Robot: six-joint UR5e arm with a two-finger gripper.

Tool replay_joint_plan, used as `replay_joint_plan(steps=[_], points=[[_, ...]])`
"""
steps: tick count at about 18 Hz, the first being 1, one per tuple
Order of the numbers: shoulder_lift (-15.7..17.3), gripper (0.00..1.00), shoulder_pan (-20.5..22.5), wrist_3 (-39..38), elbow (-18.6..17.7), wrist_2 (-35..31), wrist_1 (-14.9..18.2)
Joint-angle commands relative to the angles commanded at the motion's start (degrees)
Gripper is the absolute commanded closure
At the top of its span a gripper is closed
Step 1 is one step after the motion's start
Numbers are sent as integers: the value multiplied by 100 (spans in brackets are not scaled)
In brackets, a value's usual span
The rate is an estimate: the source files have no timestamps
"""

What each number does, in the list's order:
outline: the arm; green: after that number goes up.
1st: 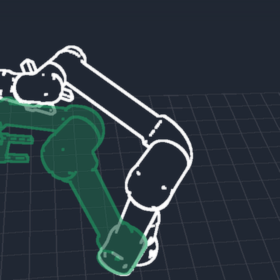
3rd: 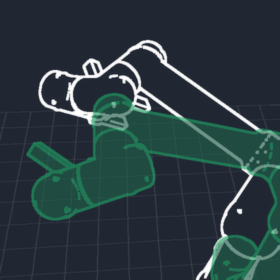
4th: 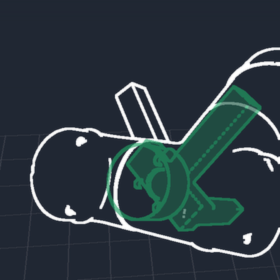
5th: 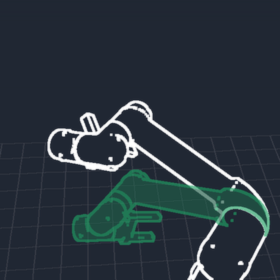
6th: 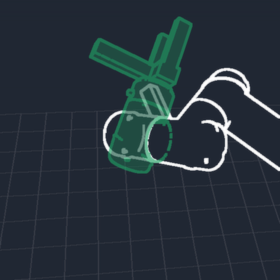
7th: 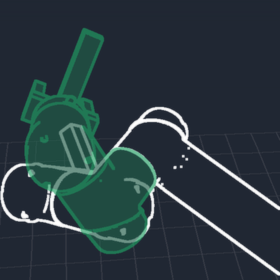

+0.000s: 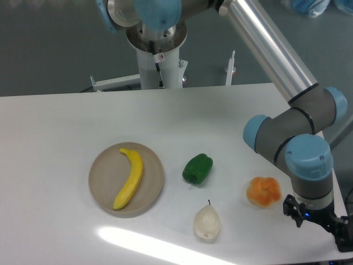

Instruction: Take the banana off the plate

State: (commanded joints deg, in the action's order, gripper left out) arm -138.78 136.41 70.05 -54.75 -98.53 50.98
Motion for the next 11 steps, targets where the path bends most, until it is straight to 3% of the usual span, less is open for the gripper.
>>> replay_joint_plan(steps=[11], points=[[0,0,-26,-149,-106,97,9]])
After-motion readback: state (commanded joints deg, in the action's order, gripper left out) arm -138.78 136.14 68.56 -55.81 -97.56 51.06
